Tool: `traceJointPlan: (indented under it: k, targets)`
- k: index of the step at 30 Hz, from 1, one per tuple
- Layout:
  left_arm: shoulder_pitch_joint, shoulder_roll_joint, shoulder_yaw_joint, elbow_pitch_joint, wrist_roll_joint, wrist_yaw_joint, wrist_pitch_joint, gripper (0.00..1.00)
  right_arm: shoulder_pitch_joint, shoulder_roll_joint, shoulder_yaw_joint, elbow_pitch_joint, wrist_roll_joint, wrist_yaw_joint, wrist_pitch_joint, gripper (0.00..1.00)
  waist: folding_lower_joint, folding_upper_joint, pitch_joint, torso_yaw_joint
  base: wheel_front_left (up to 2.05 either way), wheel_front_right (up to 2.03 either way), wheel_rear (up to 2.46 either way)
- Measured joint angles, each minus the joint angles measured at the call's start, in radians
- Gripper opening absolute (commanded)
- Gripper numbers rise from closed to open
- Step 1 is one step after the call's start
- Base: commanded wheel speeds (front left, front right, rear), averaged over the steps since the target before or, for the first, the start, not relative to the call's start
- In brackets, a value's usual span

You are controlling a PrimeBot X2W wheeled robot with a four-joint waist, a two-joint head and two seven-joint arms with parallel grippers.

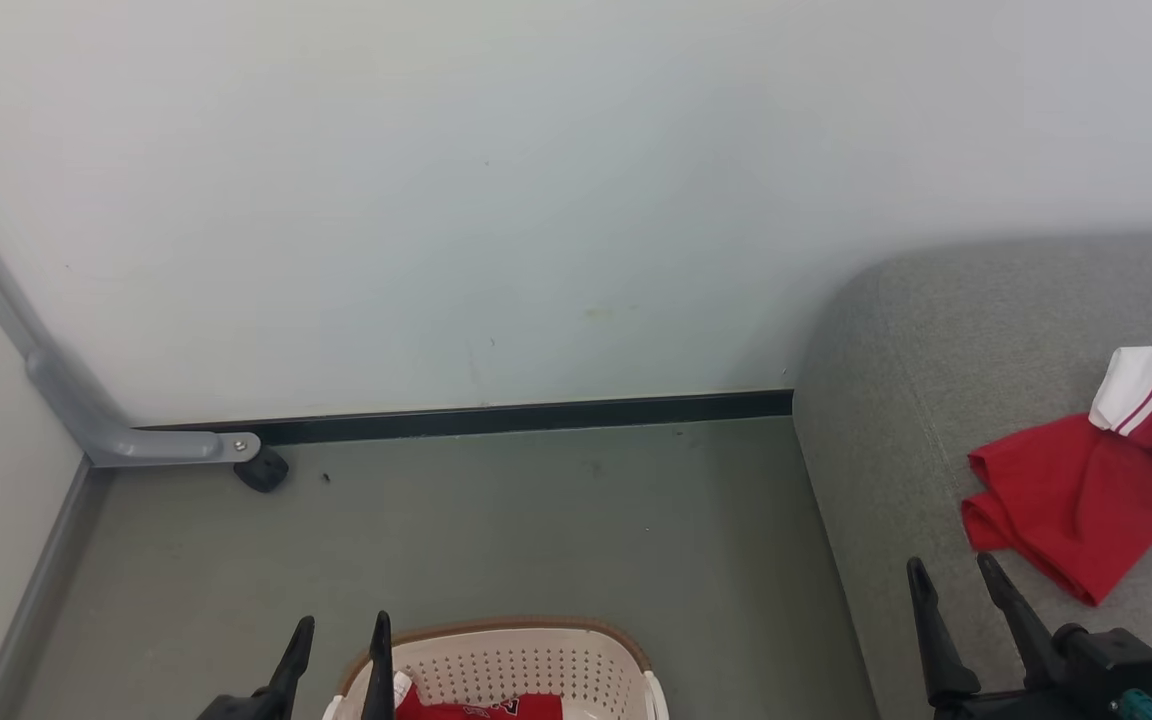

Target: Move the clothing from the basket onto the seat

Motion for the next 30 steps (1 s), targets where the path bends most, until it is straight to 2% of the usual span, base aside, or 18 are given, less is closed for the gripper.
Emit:
traceJointPlan:
  k: [15, 30]
  targets:
    - [0.016, -0.028, 0.054, -0.001, 0.036, 0.0, -0.009, 1.0, 0.038, -0.004, -0.01, -0.07, -0.01, -0.024, 0.0, 1.0, 0.0, 0.0, 0.002, 0.004, 0.0, 0.0, 0.0]
    - [0.016, -0.049, 0.082, -0.002, 0.072, 0.0, -0.01, 1.0, 0.04, -0.01, -0.009, -0.116, -0.019, -0.025, 0.0, 1.0, 0.0, 0.0, 0.026, 0.008, 0.0, 0.0, 0.0]
